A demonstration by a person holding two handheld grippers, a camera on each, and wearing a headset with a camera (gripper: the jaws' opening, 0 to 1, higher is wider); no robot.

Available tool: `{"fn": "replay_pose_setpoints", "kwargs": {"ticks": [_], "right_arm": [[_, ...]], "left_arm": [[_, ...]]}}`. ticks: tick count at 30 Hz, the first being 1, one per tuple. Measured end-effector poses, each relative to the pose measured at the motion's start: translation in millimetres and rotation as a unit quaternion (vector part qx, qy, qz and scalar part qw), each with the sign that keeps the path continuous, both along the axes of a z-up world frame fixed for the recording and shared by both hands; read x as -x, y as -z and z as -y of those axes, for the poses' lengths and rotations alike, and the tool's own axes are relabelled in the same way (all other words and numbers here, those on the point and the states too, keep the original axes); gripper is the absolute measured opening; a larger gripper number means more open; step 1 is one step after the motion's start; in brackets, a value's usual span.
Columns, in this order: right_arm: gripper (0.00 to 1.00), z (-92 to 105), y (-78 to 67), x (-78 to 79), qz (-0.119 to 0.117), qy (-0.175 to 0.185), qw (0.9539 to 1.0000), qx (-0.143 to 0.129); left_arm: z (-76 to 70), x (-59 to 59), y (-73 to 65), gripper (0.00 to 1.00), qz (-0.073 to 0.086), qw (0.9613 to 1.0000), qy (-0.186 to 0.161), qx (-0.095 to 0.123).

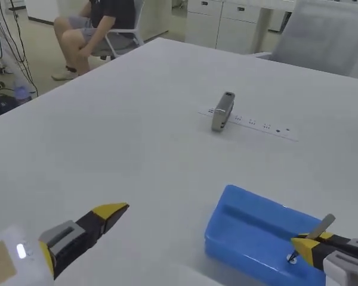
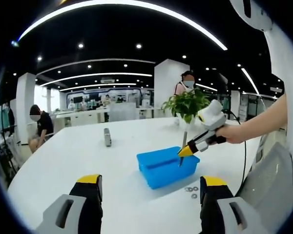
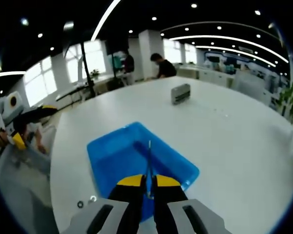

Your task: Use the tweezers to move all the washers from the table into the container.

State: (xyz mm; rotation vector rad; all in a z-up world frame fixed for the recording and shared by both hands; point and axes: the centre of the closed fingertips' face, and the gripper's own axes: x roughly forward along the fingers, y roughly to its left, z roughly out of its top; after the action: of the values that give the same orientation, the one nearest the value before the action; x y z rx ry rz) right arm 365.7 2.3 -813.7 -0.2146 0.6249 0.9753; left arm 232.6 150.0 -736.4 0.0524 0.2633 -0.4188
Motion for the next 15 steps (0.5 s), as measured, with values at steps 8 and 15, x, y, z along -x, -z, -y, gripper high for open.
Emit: {"fn": "replay_pose_setpoints", "kwargs": {"ticks": [8, 15], "right_arm": [[0.04, 5.3, -10.7, 2.0, 0.016, -0.005, 0.9999, -0.002], [0.04, 1.5, -37.0, 17.7, 0.031, -0.017, 0.9992, -0.016]], "left_arm": [[-1.9, 0.2, 3.6, 0.81, -0.005, 1.0000, -0.002, -0.003], [-3.8, 0.7, 8.4, 0.79, -0.010, 0.9999, -0.001, -0.009]]}}
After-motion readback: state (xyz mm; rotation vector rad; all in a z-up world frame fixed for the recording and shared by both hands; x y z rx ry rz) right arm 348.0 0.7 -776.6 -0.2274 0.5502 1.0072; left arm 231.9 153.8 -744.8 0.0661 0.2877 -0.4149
